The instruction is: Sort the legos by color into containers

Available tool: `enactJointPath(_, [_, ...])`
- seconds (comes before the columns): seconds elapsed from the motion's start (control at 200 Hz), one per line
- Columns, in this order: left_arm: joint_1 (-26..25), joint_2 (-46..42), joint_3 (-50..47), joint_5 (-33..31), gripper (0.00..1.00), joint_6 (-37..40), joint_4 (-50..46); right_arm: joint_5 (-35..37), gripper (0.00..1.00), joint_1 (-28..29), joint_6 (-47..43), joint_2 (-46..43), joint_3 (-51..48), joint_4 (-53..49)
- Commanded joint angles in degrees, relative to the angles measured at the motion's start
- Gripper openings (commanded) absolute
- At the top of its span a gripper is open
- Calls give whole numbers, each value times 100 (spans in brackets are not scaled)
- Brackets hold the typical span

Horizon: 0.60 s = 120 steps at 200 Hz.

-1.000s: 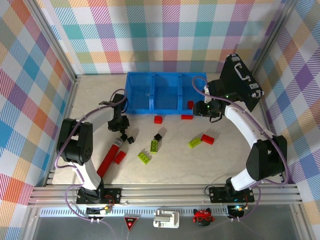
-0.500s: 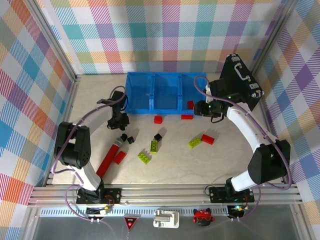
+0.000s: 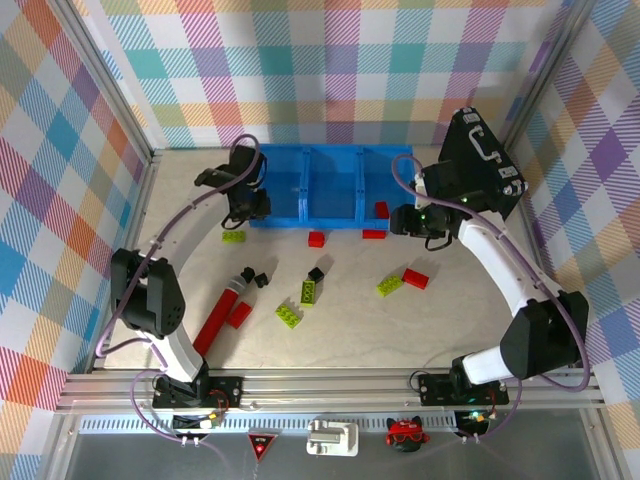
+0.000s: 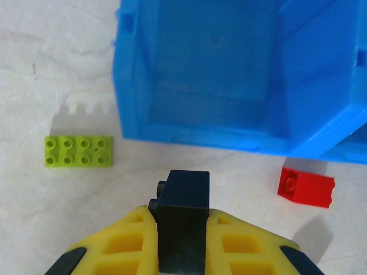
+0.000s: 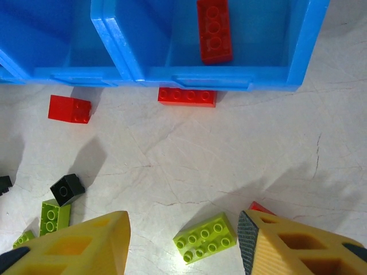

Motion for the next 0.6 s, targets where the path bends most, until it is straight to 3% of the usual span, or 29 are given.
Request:
enactJointPath(0.0, [-53,482,343,-11,17,212,-45,17,54,-12,16,-162,-88,-132])
enactJointPath(0.595, [-126,2692,2344,-209,17,438,13,186,55,-12,6,-546,-183,-441])
